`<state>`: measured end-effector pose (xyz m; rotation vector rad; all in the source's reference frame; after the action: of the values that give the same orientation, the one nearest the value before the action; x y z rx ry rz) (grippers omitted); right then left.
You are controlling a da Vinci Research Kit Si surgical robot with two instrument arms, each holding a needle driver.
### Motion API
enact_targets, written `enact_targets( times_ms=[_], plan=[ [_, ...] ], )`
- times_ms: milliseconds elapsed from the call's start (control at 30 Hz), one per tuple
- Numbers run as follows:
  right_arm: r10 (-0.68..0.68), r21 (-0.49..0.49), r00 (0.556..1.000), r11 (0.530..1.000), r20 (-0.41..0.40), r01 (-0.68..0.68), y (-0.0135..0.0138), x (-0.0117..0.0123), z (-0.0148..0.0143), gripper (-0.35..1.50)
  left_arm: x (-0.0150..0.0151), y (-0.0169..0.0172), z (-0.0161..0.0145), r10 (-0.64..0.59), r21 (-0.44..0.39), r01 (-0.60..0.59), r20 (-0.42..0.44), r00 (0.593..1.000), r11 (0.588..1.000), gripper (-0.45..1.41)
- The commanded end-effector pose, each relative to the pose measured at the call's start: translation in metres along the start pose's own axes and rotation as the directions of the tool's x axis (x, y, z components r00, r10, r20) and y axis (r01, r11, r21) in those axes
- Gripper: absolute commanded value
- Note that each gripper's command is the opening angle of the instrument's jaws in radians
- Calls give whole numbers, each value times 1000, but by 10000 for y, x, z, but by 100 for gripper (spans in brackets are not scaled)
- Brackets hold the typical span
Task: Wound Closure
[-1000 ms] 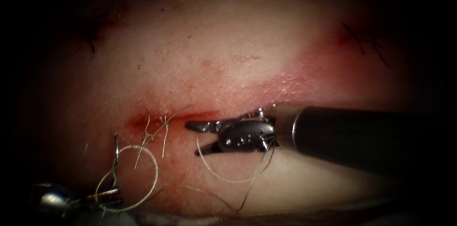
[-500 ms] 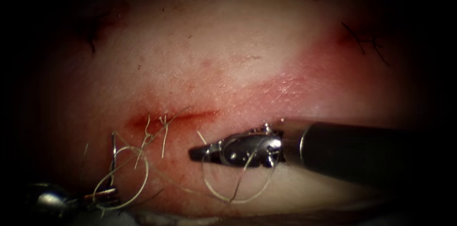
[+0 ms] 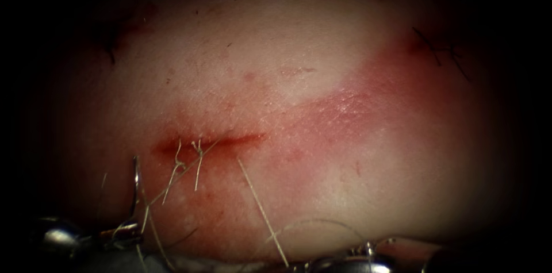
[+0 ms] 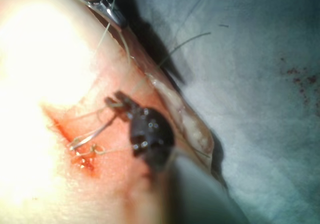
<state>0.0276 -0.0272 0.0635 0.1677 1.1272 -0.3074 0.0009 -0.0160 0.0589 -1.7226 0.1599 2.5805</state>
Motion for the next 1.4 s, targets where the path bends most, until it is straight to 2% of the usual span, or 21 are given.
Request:
enact_targets(
  times_ms=[33, 233, 367, 400, 433, 467, 567, 700, 767, 800, 867, 967, 1000, 1033, 1133, 1167, 1200, 1267, 1300, 1333, 1400],
  plan=[
    [12, 8, 1000, 1000, -9, -12, -22, 13, 5, -35, -4, 7, 5, -3, -1, 3, 1, 1000, 1000, -45],
    [2, 27, 1000, 1000, -29, -1, -56, 52, -11, -35, -5, 6, 5, -3, 1, 3, 2, 1000, 1000, -45],
    [8, 45, 1000, 999, -13, -7, -53, 72, -11, -35, -6, 5, 7, -3, 1, 3, 2, 1000, 1000, -45],
    [11, 42, 1000, 999, -7, -10, -50, 72, -11, -8, -6, 5, 7, -3, 1, 3, 2, 1000, 1000, -45],
    [17, 12, 1000, 1000, 5, -18, -42, 73, -12, 39, -6, 4, 8, -3, 1, 3, 2, 1000, 1000, -45],
    [54, -68, 998, 996, 33, -52, -30, 73, -18, 125, -7, 2, 9, -3, 1, 3, 2, 1000, 1000, -45],
    [243, -139, 969, 962, 41, -236, -5, 76, -48, 143, -13, -13, 9, -8, 5, 8, 7, 1000, 1000, -45],
    [303, -139, 953, 944, 1, -300, 7, 89, -91, 147, -17, -38, 11, -22, 12, 21, 18, 1000, 1000, -45],
    [322, -92, 946, 942, -32, -324, 7, 104, -128, 147, -17, -60, 11, -43, 33, 42, 13, 999, 999, -45],
    [330, -55, 941, 941, -73, -334, 7, 117, -169, 143, -16, -78, 8, -33, 59, 32, 20, 999, 998, -45],
    [340, -56, 934, 936, -114, -347, 13, 120, -196, 140, -16, -81, 5, -35, 61, 34, 24, 999, 998, -45],
    [347, -80, 918, 927, -192, -367, 29, 118, -235, 132, -17, -75, 3, -32, 64, 30, 27, 999, 997, -45],
    [313, -141, 922, 926, -228, -350, 45, 112, -255, 132, -18, -70, 3, -30, 67, 28, 30, 999, 997, -45],
    [288, -182, 933, 927, -214, -328, 74, 94, -276, 132, -18, -64, 3, -27, 72, 24, 35, 999, 997, -45],
    [299, -195, 931, 920, -209, -339, 95, 78, -284, 132, -19, -63, 1, -25, 72, 23, 35, 999, 997, -45],
    [319, -177, 910, 912, -266, -371, 111, 64, -288, 133, -21, -61, -2, -23, 70, 20, 33, 999, 997, -45],
    [319, -177, 910, 912, -266, -371, 111, 64, -288, 133, -21, -61, -2, -23, 70, 20, 33, 999, 997, -45],
    [378, -125, 861, 890, -341, -440, 115, 60, -288, 140, -24, -60, -4, -20, 69, 18, 32, 999, 997, -45],
    [443, -77, 817, 862, -370, -502, 114, 61, -288, 147, -26, -59, -4, -19, 69, 16, 32, 999, 998, -45],
    [488, -11, 780, 845, -392, -534, 107, 66, -289, 149, -28, -59, -5, -17, 69, 15, 32, 999, 998, -45],
    [534, 46, 743, 823, -402, -566, 94, 78, -294, 149, -32, -60, -5, -15, 68, 13, 31, 999, 998, -45]
  ],
)
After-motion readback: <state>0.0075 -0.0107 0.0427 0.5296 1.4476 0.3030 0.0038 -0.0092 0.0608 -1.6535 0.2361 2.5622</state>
